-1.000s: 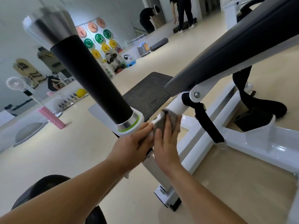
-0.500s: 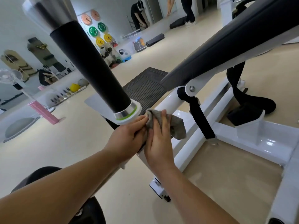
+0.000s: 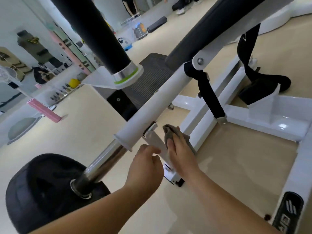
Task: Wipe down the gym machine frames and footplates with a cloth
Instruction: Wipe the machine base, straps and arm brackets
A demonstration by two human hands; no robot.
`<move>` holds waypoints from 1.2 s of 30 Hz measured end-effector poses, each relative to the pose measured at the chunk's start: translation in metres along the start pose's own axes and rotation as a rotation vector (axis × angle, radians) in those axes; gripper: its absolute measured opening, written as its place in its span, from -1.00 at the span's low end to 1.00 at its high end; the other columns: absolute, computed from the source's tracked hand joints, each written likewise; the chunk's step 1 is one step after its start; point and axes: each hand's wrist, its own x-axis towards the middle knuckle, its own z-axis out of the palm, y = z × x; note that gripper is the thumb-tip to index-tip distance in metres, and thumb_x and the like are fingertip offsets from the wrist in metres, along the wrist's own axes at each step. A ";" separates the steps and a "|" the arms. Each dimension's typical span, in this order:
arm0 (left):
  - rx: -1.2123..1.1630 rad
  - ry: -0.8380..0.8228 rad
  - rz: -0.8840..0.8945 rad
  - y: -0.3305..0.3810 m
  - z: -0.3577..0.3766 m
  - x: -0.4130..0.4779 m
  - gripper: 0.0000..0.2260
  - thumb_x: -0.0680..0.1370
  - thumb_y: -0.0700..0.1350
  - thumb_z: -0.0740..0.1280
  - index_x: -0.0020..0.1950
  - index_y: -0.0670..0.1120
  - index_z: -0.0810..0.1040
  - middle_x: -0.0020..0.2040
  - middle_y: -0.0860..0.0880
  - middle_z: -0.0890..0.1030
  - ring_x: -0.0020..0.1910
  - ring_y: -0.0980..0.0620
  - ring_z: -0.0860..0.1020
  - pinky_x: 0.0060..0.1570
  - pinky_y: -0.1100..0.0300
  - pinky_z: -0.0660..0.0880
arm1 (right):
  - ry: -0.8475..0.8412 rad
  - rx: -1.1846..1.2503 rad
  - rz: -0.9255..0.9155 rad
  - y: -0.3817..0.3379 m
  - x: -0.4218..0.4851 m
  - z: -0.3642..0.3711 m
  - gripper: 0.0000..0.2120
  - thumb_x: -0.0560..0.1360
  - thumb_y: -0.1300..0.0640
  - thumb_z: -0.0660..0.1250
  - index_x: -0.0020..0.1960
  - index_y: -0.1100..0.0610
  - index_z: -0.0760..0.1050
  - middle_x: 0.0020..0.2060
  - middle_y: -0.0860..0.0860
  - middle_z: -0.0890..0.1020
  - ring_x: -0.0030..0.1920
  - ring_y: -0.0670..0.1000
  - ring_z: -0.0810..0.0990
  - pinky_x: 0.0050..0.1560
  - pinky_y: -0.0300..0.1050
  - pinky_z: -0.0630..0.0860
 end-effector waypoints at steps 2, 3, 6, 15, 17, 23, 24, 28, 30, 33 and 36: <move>-0.033 -0.037 -0.335 -0.012 0.012 0.017 -0.71 0.66 -0.16 0.14 0.32 -0.04 0.53 0.28 -0.02 0.55 0.17 -0.05 0.53 0.18 0.07 0.53 | 0.060 0.070 0.017 0.014 0.000 0.020 -0.54 0.71 -0.12 -0.04 0.59 -0.10 0.26 0.59 -0.14 0.25 0.62 -0.18 0.03 0.60 0.03 0.19; -0.090 -0.030 -0.425 -0.019 0.018 0.022 -0.69 0.67 -0.14 0.12 0.38 -0.07 0.48 0.31 -0.07 0.54 0.19 -0.09 0.52 0.16 0.09 0.50 | 0.095 0.122 0.020 0.013 0.001 0.030 -0.51 0.70 -0.14 -0.04 0.59 -0.10 0.27 0.58 -0.14 0.27 0.62 -0.17 0.07 0.59 0.05 0.21; -0.251 0.042 -0.472 -0.033 0.026 0.028 -0.69 0.71 -0.06 0.07 0.42 -0.07 0.42 0.31 -0.04 0.52 0.22 -0.11 0.49 0.14 0.06 0.43 | 0.112 0.310 -0.014 -0.005 -0.001 0.054 -0.57 0.72 -0.13 -0.01 0.57 -0.29 0.17 0.59 -0.11 0.26 0.58 -0.08 0.22 0.55 -0.01 0.29; -0.251 0.196 -0.417 -0.076 0.040 0.036 -0.58 0.74 0.08 0.02 0.59 0.06 0.32 0.54 0.11 0.38 0.53 0.07 0.31 0.42 0.22 0.19 | 0.159 -0.043 -0.175 0.036 0.017 0.106 -0.39 0.69 -0.16 0.00 0.67 -0.10 -0.10 0.67 0.01 -0.02 0.66 0.03 -0.11 0.63 0.20 0.01; -0.233 0.170 -0.417 -0.080 0.046 0.039 -0.56 0.74 0.09 0.00 0.62 0.06 0.26 0.59 0.11 0.32 0.58 0.07 0.24 0.45 0.20 0.15 | 0.140 -0.079 -0.134 0.067 0.010 0.105 -0.39 0.69 -0.21 -0.02 0.67 -0.01 0.00 0.67 0.03 0.03 0.66 0.06 -0.10 0.59 0.27 0.09; -0.360 0.120 -0.474 -0.085 0.075 0.036 -0.59 0.74 0.09 0.01 0.54 0.05 0.38 0.47 0.09 0.45 0.50 0.04 0.37 0.52 0.01 0.28 | 0.206 0.020 -0.061 0.055 0.010 0.118 -0.37 0.67 -0.13 0.11 0.66 -0.04 -0.03 0.66 0.05 -0.02 0.65 0.05 -0.23 0.61 0.29 -0.12; -0.410 0.141 -0.517 -0.088 0.076 0.035 -0.64 0.73 0.08 0.02 0.40 0.05 0.49 0.34 0.07 0.55 0.40 -0.01 0.47 0.45 -0.05 0.38 | 0.223 0.038 -0.121 0.037 0.016 0.118 -0.36 0.66 -0.10 0.13 0.65 -0.08 -0.08 0.67 0.08 -0.03 0.65 0.06 -0.23 0.62 0.24 -0.18; -0.500 0.254 -0.650 -0.104 0.080 0.040 -0.69 0.68 0.12 0.03 -0.06 0.07 0.50 -0.04 -0.03 0.57 0.06 -0.10 0.54 0.22 -0.04 0.50 | 0.259 0.018 -0.295 0.036 0.026 0.110 -0.40 0.69 -0.08 0.01 0.65 -0.21 -0.17 0.67 -0.01 -0.08 0.66 0.10 -0.16 0.63 0.19 -0.11; -0.458 0.240 -0.639 -0.104 0.082 0.040 -0.59 0.65 0.22 -0.02 0.23 0.07 0.52 0.24 0.01 0.59 0.28 -0.06 0.53 0.41 -0.11 0.42 | 0.240 -0.028 -0.213 0.077 0.011 0.113 -0.41 0.69 -0.09 0.02 0.67 -0.02 -0.04 0.67 -0.01 -0.07 0.66 0.10 -0.16 0.61 0.29 0.00; -0.410 0.213 -0.604 -0.096 0.093 0.039 -0.52 0.70 0.19 -0.03 0.50 0.03 0.41 0.49 0.03 0.46 0.48 -0.05 0.40 0.52 -0.10 0.29 | 0.165 -0.087 -0.030 0.132 -0.008 0.126 -0.36 0.68 -0.14 0.00 0.67 0.11 0.02 0.67 0.07 -0.15 0.65 0.06 -0.27 0.62 0.23 0.01; -0.428 0.180 -0.614 -0.092 0.104 0.033 -0.54 0.72 0.14 -0.01 0.56 0.04 0.36 0.54 0.06 0.40 0.53 0.01 0.34 0.56 -0.01 0.22 | 0.139 -0.028 0.131 0.153 -0.018 0.131 -0.32 0.67 -0.20 -0.02 0.68 0.05 -0.13 0.66 -0.02 -0.20 0.65 0.02 -0.22 0.63 0.18 0.04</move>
